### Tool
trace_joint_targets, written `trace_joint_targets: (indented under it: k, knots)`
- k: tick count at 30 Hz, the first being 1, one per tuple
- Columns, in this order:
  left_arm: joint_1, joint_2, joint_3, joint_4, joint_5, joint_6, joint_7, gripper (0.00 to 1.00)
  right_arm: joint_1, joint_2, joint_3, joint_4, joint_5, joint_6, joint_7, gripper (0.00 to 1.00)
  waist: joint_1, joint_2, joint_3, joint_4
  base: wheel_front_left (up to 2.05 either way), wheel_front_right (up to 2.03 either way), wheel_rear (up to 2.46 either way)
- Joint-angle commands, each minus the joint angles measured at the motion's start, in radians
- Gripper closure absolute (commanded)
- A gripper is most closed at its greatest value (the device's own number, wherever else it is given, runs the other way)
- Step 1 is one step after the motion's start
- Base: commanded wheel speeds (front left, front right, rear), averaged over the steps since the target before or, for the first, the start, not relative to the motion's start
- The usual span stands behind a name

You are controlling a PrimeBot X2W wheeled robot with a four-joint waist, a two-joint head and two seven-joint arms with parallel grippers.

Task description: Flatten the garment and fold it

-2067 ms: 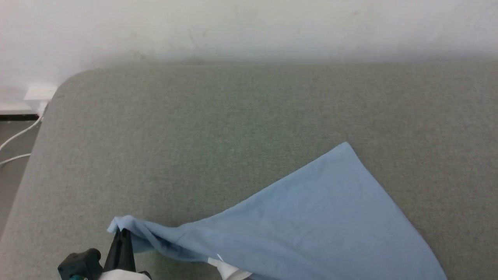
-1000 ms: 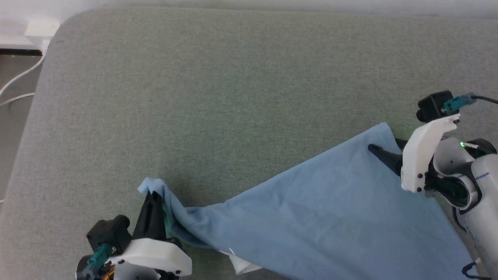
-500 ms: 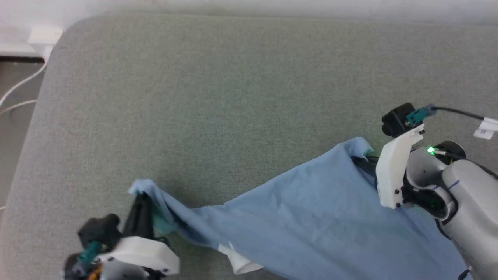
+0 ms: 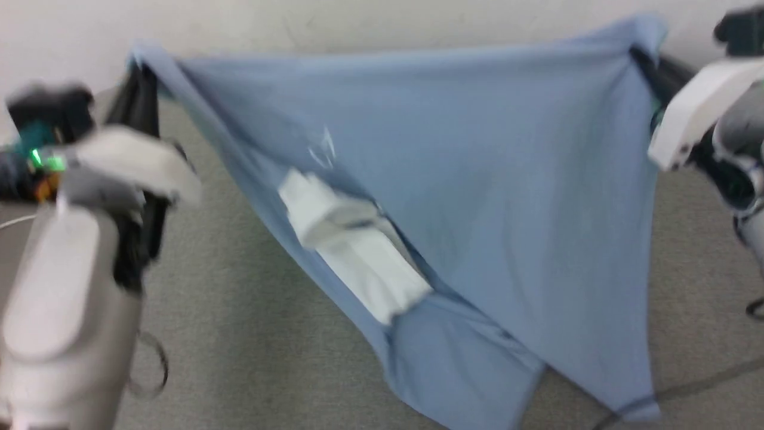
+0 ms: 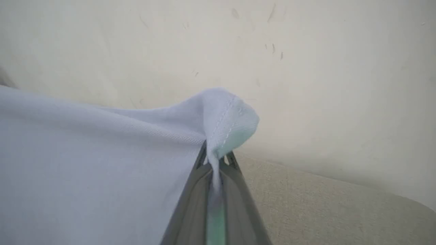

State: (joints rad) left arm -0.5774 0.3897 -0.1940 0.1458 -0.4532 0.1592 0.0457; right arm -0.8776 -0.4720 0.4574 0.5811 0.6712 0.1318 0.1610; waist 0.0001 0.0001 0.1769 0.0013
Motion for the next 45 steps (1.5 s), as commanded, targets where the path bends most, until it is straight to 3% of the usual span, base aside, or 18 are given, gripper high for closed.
trace_joint_targets:
  k: [1, 4, 6, 10, 21, 33, 38, 45]
  knots:
    - [-0.025, 0.008, 0.003, 0.013, -0.001, -0.004, 0.001, 1.0, -0.017, 0.004, -0.004, 0.009, -0.009, -0.001, -0.009, 1.0, -0.0001, -0.0001, -0.009, -0.025, 0.0, 0.0, 0.0]
    - [-0.239, 0.011, 0.006, 0.179, 0.001, -0.031, 0.011, 1.0, -0.148, 0.015, -0.041, 0.079, -0.057, -0.001, -0.07, 1.0, -0.0001, -0.0001, 0.022, -0.047, 0.0, 0.0, 0.0]
    - [-0.291, 0.009, 0.009, 0.213, 0.002, -0.032, 0.005, 1.0, -0.183, 0.015, -0.05, 0.098, -0.07, -0.001, -0.09, 1.0, -0.0001, -0.0001, 0.031, -0.05, 0.0, 0.0, 0.0]
    - [-0.568, 0.02, 0.005, 0.351, 0.041, -0.043, -0.037, 1.0, -0.377, 0.006, -0.101, 0.165, -0.116, -0.001, -0.195, 1.0, -0.0001, -0.0001, 0.119, -0.064, 0.0, 0.0, 0.0]
    - [-0.934, 0.026, -0.037, 0.479, 0.12, -0.055, -0.107, 1.0, -0.679, 0.01, -0.138, 0.249, -0.152, -0.001, -0.332, 1.0, -0.0001, -0.0001, 0.319, -0.067, 0.0, 0.0, 0.0]
    - [-0.909, -0.024, -0.02, 0.639, 0.069, -0.062, -0.212, 1.0, -0.666, 0.061, -0.024, 0.347, -0.095, -0.001, -0.39, 1.0, -0.0001, -0.0001, 0.413, -0.049, 0.0, 0.0, 0.0]
    - [-0.81, -0.049, -0.004, 0.69, 0.032, -0.083, -0.265, 1.0, -0.57, 0.082, 0.046, 0.349, -0.049, -0.001, -0.409, 1.0, -0.0001, -0.0001, 0.368, -0.039, 0.0, 0.0, 0.0]
    - [-0.527, -0.061, 0.017, 0.666, -0.009, -0.105, -0.297, 1.0, -0.305, 0.045, 0.122, 0.278, -0.009, -0.001, -0.422, 1.0, -0.0001, -0.0001, 0.236, -0.021, 0.0, 0.0, 0.0]
